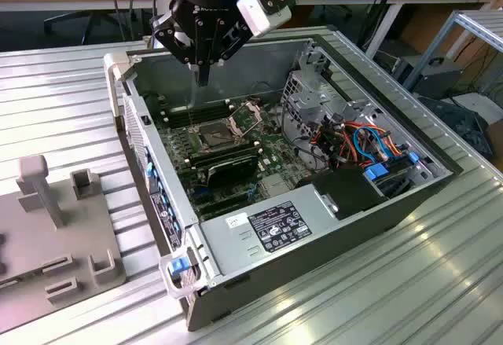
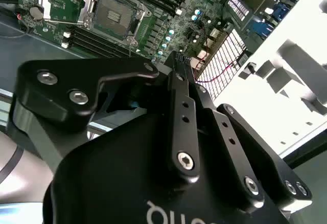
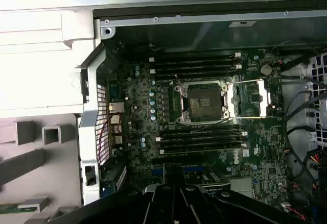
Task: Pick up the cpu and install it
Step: 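Reach for the cpu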
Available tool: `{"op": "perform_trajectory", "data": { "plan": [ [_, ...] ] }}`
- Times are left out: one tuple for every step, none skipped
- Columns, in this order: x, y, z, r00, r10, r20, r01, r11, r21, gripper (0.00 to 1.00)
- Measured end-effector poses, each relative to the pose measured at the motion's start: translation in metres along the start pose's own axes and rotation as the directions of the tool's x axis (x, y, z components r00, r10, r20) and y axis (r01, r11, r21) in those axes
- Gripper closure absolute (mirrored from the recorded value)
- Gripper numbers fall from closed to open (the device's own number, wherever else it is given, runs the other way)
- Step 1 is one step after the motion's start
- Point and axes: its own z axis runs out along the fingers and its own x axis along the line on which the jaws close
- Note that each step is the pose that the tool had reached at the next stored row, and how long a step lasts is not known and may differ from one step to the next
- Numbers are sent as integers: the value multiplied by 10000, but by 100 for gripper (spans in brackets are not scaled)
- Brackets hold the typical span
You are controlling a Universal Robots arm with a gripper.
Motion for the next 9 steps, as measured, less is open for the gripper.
{"op": "perform_trajectory", "data": {
  "plan": [
    [0,0,0,10000,0,0,0,10000,0,89],
    [0,0,0,10000,0,0,0,10000,0,89],
    [0,0,0,10000,-1,0,1,10000,0,89],
    [0,0,0,10000,0,0,0,10000,0,89],
    [0,0,0,10000,0,0,0,10000,0,89],
    [0,0,0,10000,0,0,0,10000,0,89],
    [0,0,0,10000,0,0,0,10000,0,89],
    [0,0,0,10000,0,0,0,10000,0,89],
    [0,0,0,10000,-1,0,1,10000,0,89]
  ]
}}
